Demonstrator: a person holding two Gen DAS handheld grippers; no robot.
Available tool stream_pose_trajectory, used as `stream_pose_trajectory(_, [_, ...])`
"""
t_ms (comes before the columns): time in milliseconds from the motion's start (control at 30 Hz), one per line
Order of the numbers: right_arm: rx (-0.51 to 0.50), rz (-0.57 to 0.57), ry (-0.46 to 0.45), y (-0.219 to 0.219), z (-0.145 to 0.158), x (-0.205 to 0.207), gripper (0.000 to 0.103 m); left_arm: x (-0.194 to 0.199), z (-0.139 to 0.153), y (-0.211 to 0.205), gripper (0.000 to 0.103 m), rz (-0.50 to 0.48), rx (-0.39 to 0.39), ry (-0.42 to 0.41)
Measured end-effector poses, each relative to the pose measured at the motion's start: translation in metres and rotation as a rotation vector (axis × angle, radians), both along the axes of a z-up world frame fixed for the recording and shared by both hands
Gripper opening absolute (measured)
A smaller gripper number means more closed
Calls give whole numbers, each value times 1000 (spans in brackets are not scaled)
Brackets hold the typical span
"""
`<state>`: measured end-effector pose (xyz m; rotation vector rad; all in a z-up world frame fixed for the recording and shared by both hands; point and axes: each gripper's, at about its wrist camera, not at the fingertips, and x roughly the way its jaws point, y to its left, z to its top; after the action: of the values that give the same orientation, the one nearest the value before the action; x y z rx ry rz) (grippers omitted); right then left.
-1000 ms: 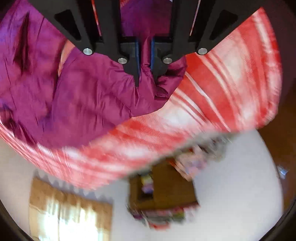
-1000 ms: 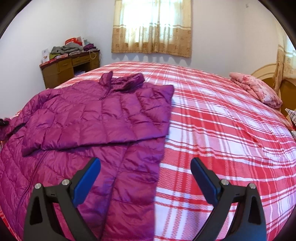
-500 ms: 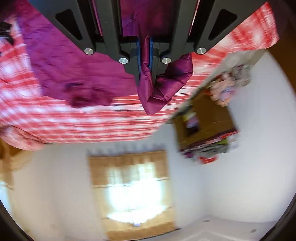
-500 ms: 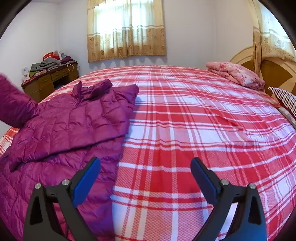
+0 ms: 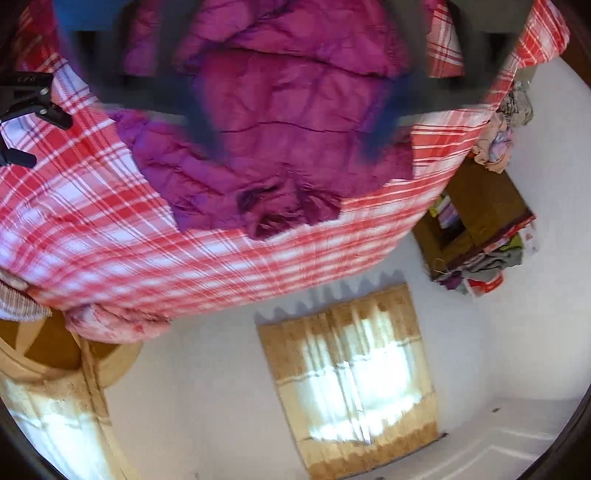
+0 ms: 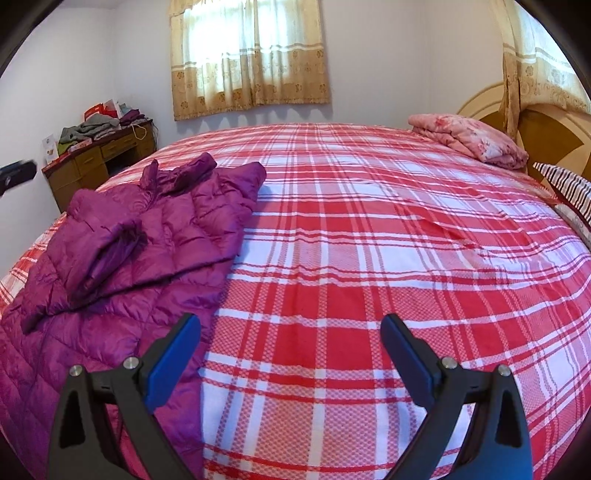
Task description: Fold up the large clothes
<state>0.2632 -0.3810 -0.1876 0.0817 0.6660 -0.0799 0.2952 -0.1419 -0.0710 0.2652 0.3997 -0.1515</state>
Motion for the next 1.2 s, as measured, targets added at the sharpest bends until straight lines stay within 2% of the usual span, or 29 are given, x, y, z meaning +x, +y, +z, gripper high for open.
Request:
stream_pose_trajectory(67, [19, 11, 1, 3, 4, 3, 100, -5, 1, 16, 100, 23, -6, -26])
stream_pose_trajectory(200, [48, 65, -2, 20, 16, 12, 101, 9, -14, 58, 100, 127, 11, 21])
stream_pose_trajectory(433, [76, 222, 19, 73, 41, 44, 101, 43, -66, 148, 100, 363, -62, 185])
stream_pose_trajectory(600, [107, 344, 113, 119, 34, 80, 99, 58, -111, 185, 100, 478, -79, 290])
stream_pose_trajectory(633, [111, 350, 130, 125, 29, 86, 93, 59, -118, 190, 100, 488, -82, 307])
stream_pose_trajectory(700, [138, 368, 192, 135, 15, 100, 69, 60, -131, 196, 100, 491, -98, 342])
stream_pose_trajectory(733, [155, 374, 235, 138, 5, 107, 44, 58, -134, 197, 100, 489, -101, 348])
stream_pose_trajectory(800, [177, 369, 268, 139, -7, 111, 21, 54, -139, 198, 100, 476, -98, 359])
stream_pose_trajectory(867, [174, 355, 256, 135, -11, 105, 16, 50, -136, 198, 100, 458, -103, 365])
stream_pose_trajectory(1000, [150, 349, 253, 124, -12, 92, 17, 49, -120, 202, 100, 446, -101, 376])
stream_pose_trajectory(1033, [130, 355, 253, 125, -12, 91, 26, 50, -112, 202, 100, 442, -104, 377])
stream_pose_trajectory(1067, [110, 349, 247, 124, -10, 90, 48, 52, -102, 202, 100, 436, -110, 371])
stream_pose_trajectory(1133, [122, 314, 233, 115, -2, 86, 68, 56, -82, 198, 100, 426, -113, 347])
stream_pose_trajectory(1167, [139, 302, 215, 110, 3, 84, 67, 61, -67, 195, 100, 413, -118, 326])
stream_pose_trajectory(1200, [141, 276, 198, 104, 11, 82, 60, 64, -58, 193, 100, 408, -124, 315])
